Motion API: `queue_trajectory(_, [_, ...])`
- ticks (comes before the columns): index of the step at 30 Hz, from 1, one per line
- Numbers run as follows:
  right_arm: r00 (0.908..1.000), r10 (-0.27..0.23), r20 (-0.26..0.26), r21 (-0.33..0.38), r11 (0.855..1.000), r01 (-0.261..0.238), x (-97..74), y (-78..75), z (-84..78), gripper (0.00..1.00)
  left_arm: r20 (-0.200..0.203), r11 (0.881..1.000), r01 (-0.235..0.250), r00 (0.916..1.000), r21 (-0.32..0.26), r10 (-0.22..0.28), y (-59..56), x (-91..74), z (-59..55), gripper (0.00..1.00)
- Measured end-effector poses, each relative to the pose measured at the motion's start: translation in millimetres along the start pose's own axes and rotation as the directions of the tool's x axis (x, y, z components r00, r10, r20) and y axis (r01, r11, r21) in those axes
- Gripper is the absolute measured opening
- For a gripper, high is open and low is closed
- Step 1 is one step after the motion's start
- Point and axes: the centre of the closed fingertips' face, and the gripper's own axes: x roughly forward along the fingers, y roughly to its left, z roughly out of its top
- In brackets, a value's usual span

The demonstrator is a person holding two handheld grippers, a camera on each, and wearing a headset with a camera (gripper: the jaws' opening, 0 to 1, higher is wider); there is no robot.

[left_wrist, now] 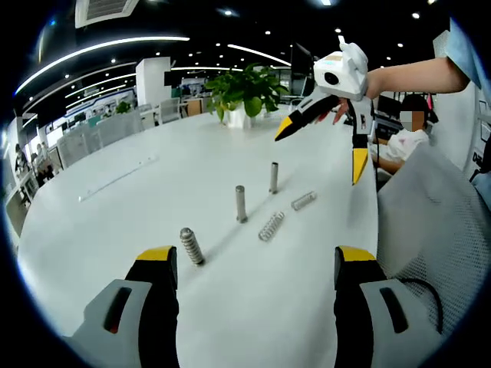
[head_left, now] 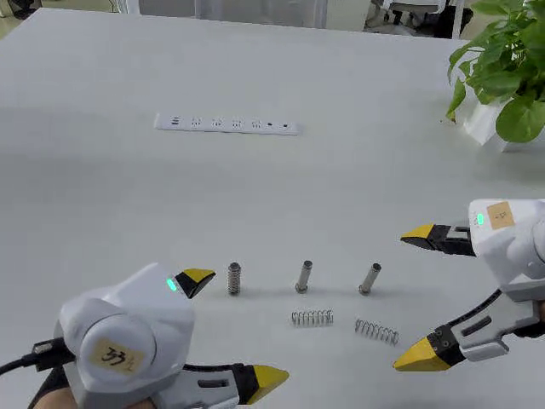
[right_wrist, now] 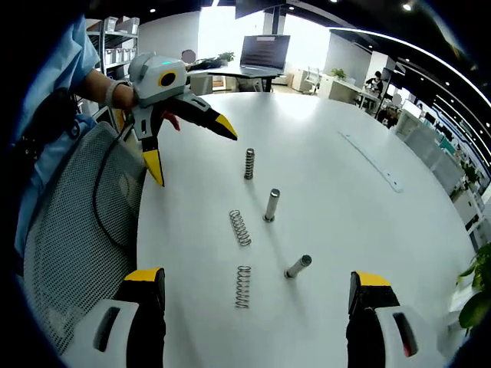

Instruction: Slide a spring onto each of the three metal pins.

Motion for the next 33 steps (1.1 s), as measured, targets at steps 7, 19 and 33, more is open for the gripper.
queue_trajectory(7, [0.9982, -0.053, 0.029, 0.086, 0.995, 0.051, -14.0, 15.5, -16.5, 0.99, 0.004, 1.000, 0.016, 0.9999, -0.001, -0.016, -0.9, 2.2, 1.7, 0.80])
queue_trajectory(19, [0.9917, -0.126, 0.025, 0.196, 0.973, 0.119, -35.2, 30.8, -47.8, 0.99, -0.055, 0.995, 0.084, 0.9952, 0.050, -0.081, -12.1, 21.3, -7.2, 0.71])
queue_trajectory(33, [0.9876, -0.155, 0.022, 0.272, 0.952, 0.144, -46.1, 33.4, -68.2, 0.99, -0.074, 0.982, 0.151, 0.9869, 0.117, -0.143, -22.9, 61.3, -0.1, 0.51])
